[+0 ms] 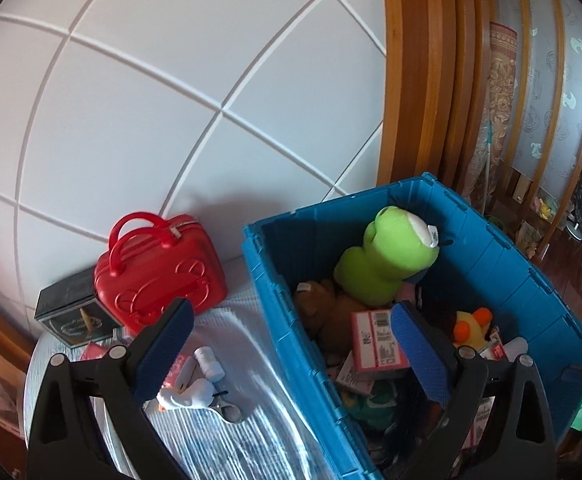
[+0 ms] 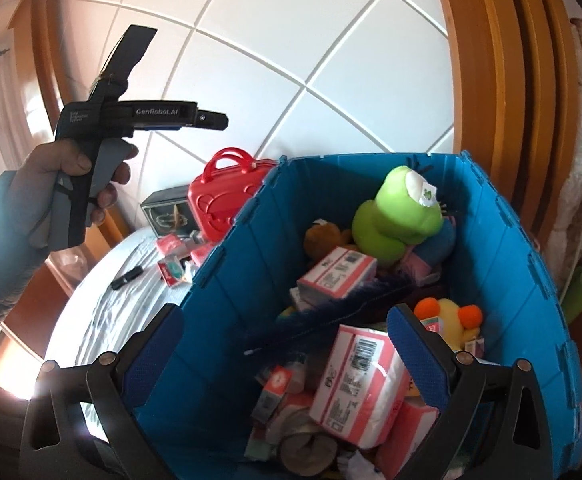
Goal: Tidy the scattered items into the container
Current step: 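Move both open tools back over the remaining items on the bed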
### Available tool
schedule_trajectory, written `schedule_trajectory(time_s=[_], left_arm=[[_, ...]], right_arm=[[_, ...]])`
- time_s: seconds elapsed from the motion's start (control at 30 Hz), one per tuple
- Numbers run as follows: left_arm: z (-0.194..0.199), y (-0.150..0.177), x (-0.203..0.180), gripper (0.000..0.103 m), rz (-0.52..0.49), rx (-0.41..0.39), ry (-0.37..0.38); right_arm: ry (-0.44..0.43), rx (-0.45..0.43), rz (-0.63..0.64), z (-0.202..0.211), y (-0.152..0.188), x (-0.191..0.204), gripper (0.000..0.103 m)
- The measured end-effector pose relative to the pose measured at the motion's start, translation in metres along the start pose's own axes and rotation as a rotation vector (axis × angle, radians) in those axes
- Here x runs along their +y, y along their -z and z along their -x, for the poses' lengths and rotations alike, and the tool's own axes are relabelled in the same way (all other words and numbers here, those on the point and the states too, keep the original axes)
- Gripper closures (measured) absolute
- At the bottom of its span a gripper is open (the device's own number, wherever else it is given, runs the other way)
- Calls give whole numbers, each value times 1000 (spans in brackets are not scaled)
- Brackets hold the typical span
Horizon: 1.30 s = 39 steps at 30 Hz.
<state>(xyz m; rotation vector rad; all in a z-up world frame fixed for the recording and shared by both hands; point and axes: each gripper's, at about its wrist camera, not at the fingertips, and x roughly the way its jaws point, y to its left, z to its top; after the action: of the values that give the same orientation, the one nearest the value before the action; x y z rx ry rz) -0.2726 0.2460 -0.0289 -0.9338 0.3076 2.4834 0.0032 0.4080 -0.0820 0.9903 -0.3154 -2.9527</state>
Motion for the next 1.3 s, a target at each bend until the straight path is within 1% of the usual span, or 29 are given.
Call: schedule_trajectory(time_s=[0.17,0.37,0.5,0.63,0.8,1.03,1.13,1.3], left_arm=[[15,35,40,3,67,23,-40],[38,73,72,3,91,33,-118],[53,96,94,3,119,40,-148],[65,118,124,3,147,44,-176],[74,150,172,3,202,57,-193],[78,205,249,3,277,98,-211],[75,230,283,3,311,123,-215],[63,271,337,3,355,178,-219]], right_arm=[[-22,1,42,-7,-6,27,0],[-32,20,90,-21,-10,67,0],[-45,32,118,-32,-15,97,0],[-47,40,147,-45,-20,129,0],[-33,65,182,-68,-25,173,0],[-20,121,217,-108,-29,234,0],[-12,139,230,-129,-30,258,0],[-6,178,216,-169,-27,293,0]])
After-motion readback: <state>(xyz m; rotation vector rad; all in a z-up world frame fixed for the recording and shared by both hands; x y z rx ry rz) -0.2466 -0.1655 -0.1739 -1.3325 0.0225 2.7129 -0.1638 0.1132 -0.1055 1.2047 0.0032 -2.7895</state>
